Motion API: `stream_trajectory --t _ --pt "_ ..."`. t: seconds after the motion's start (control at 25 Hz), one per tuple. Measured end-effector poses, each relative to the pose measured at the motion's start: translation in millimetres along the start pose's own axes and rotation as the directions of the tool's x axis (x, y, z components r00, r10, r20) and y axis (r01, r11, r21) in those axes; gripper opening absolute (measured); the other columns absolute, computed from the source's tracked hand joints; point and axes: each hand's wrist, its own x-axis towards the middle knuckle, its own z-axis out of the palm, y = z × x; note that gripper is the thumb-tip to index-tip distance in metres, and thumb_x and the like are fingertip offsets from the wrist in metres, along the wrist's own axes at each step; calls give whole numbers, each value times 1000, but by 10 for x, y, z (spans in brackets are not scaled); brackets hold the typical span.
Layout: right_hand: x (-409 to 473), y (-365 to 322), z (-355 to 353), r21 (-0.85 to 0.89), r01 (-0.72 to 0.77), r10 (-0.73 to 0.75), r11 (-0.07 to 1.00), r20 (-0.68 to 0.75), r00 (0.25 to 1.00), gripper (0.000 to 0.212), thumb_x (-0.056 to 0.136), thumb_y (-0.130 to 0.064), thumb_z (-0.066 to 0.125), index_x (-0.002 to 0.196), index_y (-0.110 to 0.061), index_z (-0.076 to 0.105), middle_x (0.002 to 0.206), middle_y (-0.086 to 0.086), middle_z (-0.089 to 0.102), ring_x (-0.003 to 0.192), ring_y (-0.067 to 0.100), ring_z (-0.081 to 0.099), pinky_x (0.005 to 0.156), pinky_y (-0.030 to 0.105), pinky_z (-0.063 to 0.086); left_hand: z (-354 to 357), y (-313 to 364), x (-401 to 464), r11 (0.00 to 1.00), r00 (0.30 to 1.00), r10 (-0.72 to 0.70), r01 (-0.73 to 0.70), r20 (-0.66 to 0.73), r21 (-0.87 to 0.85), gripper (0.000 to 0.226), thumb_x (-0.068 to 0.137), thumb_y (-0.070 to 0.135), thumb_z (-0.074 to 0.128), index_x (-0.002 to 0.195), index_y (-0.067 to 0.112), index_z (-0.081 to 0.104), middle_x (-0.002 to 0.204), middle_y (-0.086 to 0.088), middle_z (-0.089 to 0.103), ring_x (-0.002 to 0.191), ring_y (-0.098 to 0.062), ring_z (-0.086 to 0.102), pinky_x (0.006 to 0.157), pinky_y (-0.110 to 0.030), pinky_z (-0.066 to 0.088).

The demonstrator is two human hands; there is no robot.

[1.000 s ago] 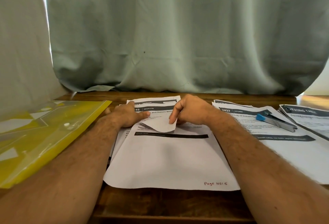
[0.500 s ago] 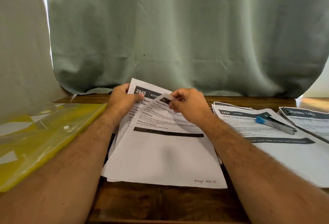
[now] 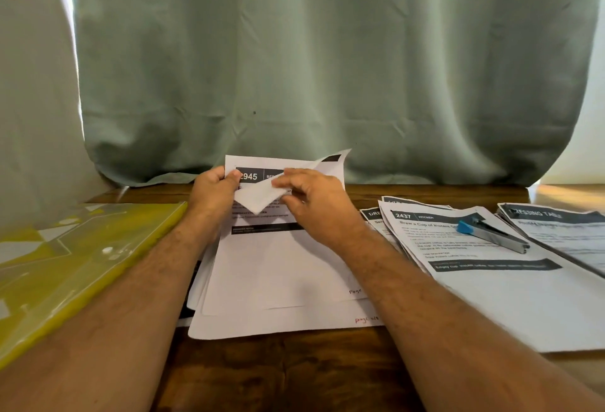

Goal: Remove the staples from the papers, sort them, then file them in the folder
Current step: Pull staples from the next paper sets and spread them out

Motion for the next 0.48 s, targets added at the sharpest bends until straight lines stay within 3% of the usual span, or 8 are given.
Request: stream_trajectory --t 0.12,0.24,0.36,0.48 --pt "10 -37 38 -38 -24 28 999 104 994 65 97 -10 57 153 -28 32 164 -2 19 145 16 28 113 18 17 20 44 -56 1000 1000 -1 1 30 15 25 106 23 47 104 14 71 93 -10 75 74 -22 69 65 -33 59" --pt "40 -38 92 -90 -44 59 995 170 984 82 96 -3 53 158 -29 6 166 -8 -3 146 18 25 103 14 24 22 59 -90 999 999 3 -5 45 46 28 106 24 46 103 13 72 90 -8 75 76 -22 69 68 -32 58" --pt "81 -10 117 -84 -51 64 995 160 985 84 95 1 50 158 -27 3 166 -5 -1 146 19 27 107 20 30 13 85 -124 999 999 -4 2 50 49 27 106 24 47 99 15 72 90 -10 75 79 -25 69 74 -36 57" --pt "94 -34 113 -27 -47 49 999 85 995 73 97 -7 53 156 -29 16 161 -2 17 138 18 38 110 27 35 5 152 -181 1000 990 -12 9 144 20 24 103 15 50 94 15 72 88 -13 74 74 -26 69 68 -37 58"
